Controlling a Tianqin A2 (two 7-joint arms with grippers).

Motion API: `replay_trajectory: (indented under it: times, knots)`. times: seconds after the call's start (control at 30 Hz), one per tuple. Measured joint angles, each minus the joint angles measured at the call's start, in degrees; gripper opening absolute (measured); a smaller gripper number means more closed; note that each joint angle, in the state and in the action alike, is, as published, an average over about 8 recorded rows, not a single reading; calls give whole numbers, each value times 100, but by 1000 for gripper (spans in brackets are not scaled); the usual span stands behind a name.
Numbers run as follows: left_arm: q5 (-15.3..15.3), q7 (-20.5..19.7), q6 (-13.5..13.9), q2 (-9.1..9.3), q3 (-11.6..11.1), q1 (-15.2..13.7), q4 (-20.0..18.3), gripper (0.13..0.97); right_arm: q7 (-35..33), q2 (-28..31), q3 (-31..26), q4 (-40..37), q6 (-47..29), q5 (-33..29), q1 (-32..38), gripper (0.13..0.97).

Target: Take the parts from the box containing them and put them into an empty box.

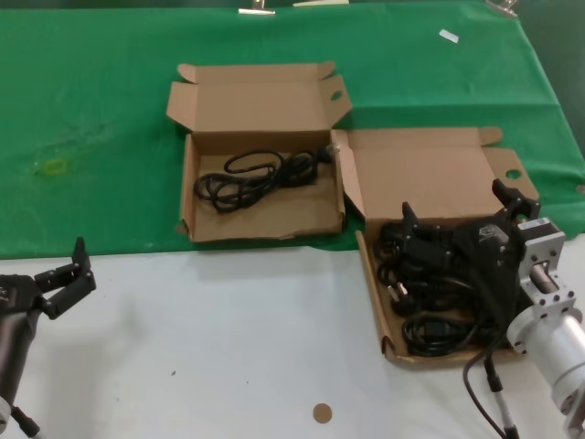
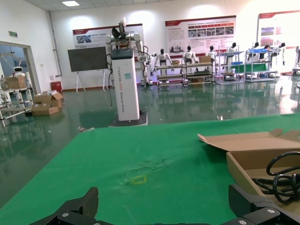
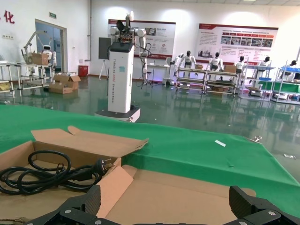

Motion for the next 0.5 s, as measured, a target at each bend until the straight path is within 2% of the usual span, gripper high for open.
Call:
replay_trajectory:
  times: [0.5]
  knots:
    - [0, 0, 0, 0, 0, 0, 0, 966, 0, 0, 0, 0, 0, 0, 0, 966]
